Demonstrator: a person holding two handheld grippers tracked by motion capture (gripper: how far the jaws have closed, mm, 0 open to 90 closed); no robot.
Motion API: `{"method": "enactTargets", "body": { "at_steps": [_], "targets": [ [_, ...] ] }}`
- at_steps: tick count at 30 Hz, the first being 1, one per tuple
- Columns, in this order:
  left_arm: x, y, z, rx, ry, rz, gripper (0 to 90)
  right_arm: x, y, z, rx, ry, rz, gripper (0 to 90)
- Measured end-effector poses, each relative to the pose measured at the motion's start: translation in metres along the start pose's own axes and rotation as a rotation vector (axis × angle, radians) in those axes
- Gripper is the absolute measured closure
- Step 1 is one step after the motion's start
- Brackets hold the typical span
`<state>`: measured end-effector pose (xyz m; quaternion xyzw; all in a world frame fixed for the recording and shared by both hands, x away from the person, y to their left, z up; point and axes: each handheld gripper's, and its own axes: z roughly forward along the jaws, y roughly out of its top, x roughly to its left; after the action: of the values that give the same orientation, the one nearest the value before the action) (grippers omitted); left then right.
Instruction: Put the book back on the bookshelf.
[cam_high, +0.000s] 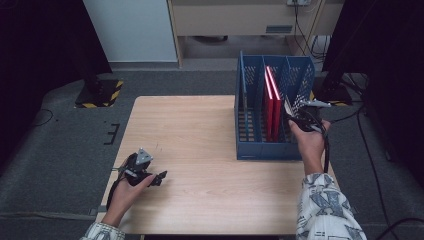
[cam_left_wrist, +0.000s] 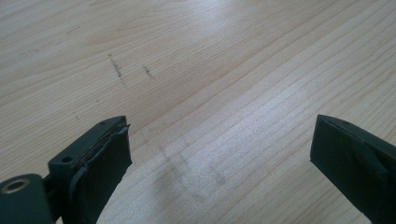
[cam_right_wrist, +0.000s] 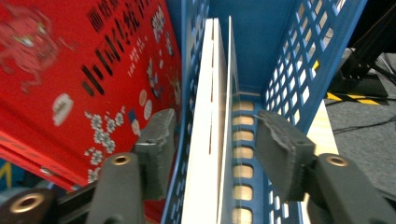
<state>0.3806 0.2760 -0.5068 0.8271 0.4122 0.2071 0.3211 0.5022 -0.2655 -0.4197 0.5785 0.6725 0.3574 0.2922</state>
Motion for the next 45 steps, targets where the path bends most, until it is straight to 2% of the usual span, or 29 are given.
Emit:
{"method": "enactTargets", "body": {
  "at_steps": [7,14,16,21,28,35,36,45],
  "targets": [
    [0.0,0.0,0.0,0.002,0.003,-0.001,4.1,-0.001,0.001,-0.009,-0.053,0.027,0.017,38.2],
    [0.001,-0.001,0.001,0.009,0.008,-0.003,4.1,0.003,-0.004,-0.018,-0.095,0.053,0.012,28.9],
    [0.0,-0.001,0.002,0.012,0.008,-0.002,4.1,0.002,-0.005,-0.021,-0.097,0.061,-0.002,27.0],
    [0.001,0.0,0.002,0.016,0.011,0.0,4.1,-0.002,-0.008,-0.028,-0.118,0.062,0.008,24.4],
    [-0.001,-0.001,0.003,0.023,0.017,0.003,4.1,-0.004,-0.014,-0.039,-0.13,0.105,-0.005,17.9],
    [0.002,-0.003,0.004,0.028,0.019,-0.002,4.0,0.005,-0.022,-0.042,-0.125,0.146,-0.021,13.3],
    [0.002,-0.003,0.004,0.028,0.019,-0.001,4.1,0.008,-0.023,-0.043,-0.128,0.166,-0.024,12.7],
    [0.002,-0.003,0.004,0.029,0.02,-0.001,4.1,0.02,-0.03,-0.048,-0.134,0.204,-0.06,12.7]
  ]
}}
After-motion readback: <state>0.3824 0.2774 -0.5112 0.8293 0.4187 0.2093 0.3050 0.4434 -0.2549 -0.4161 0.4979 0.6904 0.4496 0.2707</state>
